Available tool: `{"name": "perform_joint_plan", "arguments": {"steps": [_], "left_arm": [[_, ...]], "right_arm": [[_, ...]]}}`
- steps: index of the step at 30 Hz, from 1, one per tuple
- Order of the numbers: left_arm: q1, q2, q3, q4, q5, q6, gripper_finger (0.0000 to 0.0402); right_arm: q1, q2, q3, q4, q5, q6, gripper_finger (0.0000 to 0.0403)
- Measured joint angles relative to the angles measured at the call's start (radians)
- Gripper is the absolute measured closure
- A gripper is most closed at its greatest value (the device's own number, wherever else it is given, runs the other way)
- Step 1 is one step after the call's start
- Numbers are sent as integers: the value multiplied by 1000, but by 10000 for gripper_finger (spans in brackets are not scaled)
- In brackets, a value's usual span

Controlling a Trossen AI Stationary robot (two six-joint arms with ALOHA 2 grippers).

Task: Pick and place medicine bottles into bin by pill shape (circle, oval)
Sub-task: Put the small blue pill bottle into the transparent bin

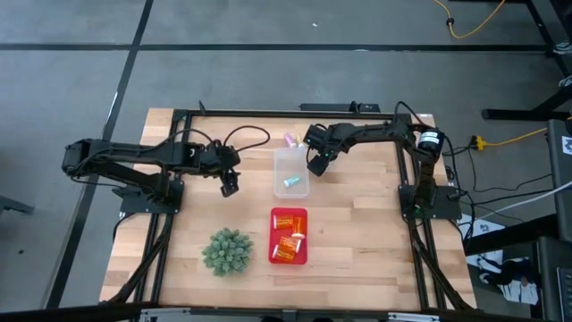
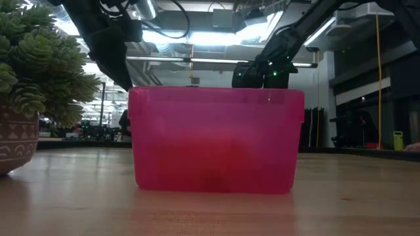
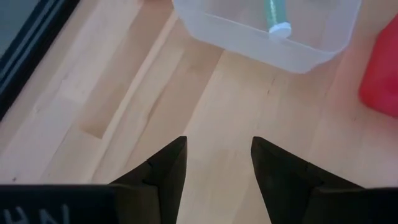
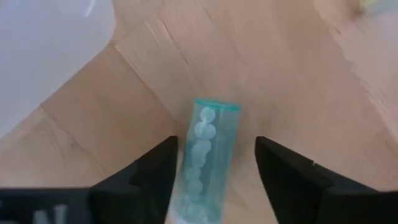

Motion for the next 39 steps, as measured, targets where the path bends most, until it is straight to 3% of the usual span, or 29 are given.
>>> {"name": "perform_joint_plan", "arguments": {"steps": [11, 19, 22, 27, 29, 39], "left_arm": [[0, 2, 0, 4, -3, 0, 228], [1, 2, 0, 4, -29, 1, 228], [1, 2, 0, 4, -47, 1, 228], [1, 2, 0, 4, -54, 0, 228], [1, 2, 0, 6, -54, 0, 228], [1, 2, 0, 7, -54, 0, 228]], "right_arm": [[-3, -56, 8, -26, 49, -80, 320], [-3, -196, 67, -27, 60, -116, 313], [1, -246, 72, 40, -56, -159, 311], [26, -257, 72, 201, -403, -242, 310], [40, -245, 72, 251, -478, -265, 310], [79, -187, 70, 286, -461, -266, 288]]}}
